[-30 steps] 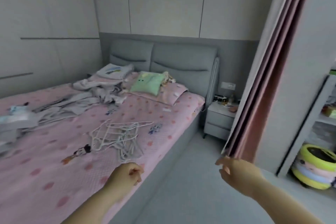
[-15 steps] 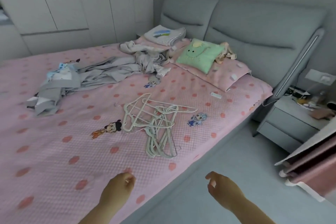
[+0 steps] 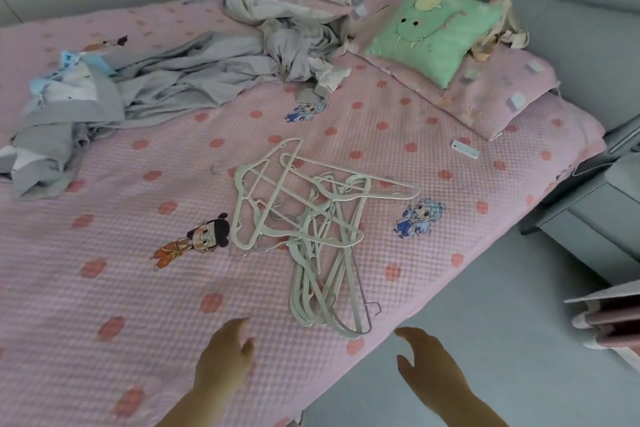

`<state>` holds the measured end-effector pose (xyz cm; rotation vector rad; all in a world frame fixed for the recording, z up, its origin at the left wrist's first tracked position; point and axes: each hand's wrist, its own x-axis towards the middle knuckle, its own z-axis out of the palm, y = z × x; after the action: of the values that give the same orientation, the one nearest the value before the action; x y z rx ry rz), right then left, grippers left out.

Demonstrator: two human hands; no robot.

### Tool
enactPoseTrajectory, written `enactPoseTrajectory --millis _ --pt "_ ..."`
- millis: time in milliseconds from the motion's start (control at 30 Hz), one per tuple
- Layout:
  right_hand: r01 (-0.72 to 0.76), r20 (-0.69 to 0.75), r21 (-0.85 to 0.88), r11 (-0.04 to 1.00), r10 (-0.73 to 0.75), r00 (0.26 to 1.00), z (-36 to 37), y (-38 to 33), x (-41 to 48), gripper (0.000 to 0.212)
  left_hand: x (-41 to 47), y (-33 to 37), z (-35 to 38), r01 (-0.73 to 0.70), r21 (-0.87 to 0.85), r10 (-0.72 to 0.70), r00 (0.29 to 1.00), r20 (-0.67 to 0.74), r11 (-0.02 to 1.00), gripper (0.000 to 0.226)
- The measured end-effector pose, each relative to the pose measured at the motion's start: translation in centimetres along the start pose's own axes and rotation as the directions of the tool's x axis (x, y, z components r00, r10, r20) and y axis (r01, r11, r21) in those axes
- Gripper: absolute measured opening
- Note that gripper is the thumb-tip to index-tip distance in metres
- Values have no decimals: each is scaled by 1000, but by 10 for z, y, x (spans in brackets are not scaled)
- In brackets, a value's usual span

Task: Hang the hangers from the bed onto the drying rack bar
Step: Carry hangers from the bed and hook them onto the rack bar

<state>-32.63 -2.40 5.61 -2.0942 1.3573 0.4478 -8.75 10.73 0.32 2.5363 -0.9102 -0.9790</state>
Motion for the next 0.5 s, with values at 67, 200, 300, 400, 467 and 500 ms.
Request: enactPoseTrajectory --millis 67,200,300,400,467,500 --pt "5 14 -27 1000 -4 1000 -1 -14 24 52 36 0 -6 3 -6 -3 1000 18 1000 47" --pt "40 18 -88 995 -39 999 -5 -49 84 59 103 2 -25 6 -30 -7 1000 -12 1000 48" --pt "53 4 -104 993 -53 999 -4 -71 127 62 146 0 -42 -10 -94 8 1000 -30 996 45" --pt "93 8 -151 984 -93 996 -3 -88 160 62 181 -2 -55 80 -226 -89 996 -30 971 50" --pt "89 40 -184 979 -83 996 -4 -94 178 62 200 -1 -60 181 -307 -190 982 2 934 56" --pt "76 53 -194 978 -66 996 -4 -96 186 63 208 0 -61 209 -326 -217 976 10 922 57"
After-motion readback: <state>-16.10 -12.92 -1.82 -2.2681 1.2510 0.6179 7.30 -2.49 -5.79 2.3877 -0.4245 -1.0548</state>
